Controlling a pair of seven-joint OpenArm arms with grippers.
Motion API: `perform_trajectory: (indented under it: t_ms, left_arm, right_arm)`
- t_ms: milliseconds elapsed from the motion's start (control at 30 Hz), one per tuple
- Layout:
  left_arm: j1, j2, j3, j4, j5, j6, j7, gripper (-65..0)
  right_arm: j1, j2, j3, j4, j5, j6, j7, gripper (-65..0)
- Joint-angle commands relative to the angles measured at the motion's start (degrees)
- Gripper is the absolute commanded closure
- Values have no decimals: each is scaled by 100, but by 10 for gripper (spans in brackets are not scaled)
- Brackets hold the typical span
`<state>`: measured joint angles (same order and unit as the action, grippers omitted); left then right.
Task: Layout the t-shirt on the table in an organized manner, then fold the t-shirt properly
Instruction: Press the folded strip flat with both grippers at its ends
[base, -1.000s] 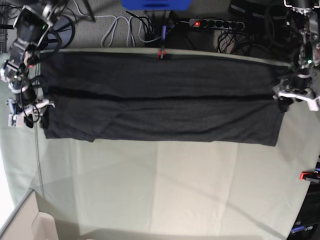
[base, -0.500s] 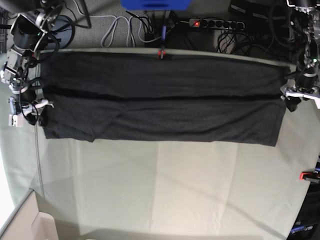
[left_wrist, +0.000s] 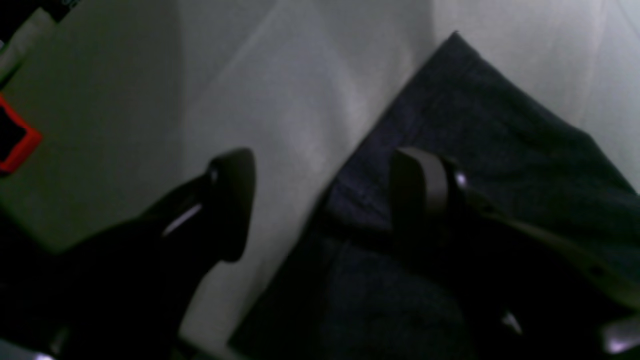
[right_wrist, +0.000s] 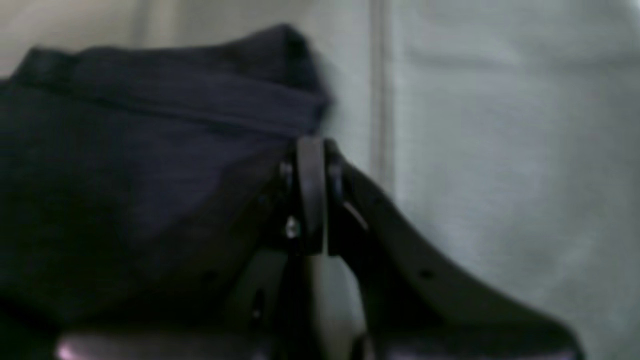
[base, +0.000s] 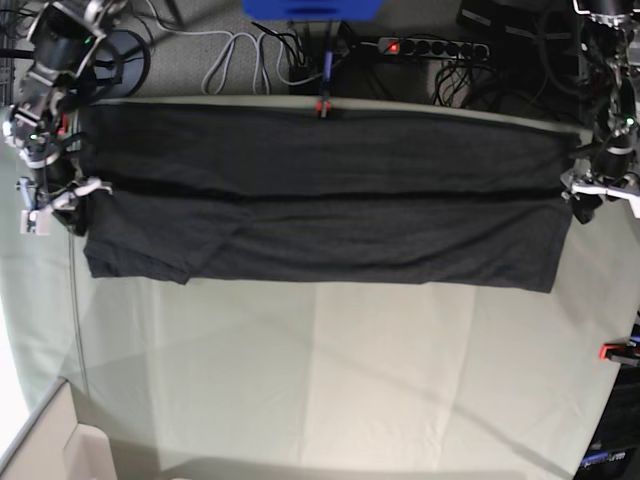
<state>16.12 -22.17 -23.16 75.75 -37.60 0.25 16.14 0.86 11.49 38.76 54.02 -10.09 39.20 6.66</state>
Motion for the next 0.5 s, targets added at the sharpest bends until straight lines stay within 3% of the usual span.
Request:
perform_trajectory:
  t_ms: [0,233,467]
  left_arm:
    - [-52,-108,-36,69,-7,-12,-142,-408]
    - [-52,-125,-45,78,-42,-12,-142,-409]
    - [-52,-134,-45,131,-59,-12,-142,-410]
  right_arm:
    - [-12,43,31,194,116,80,148,0]
    - [-504,-388,23,1117,116,80,139,0]
    - [-785,-538,-13,1293,108,80,139,0]
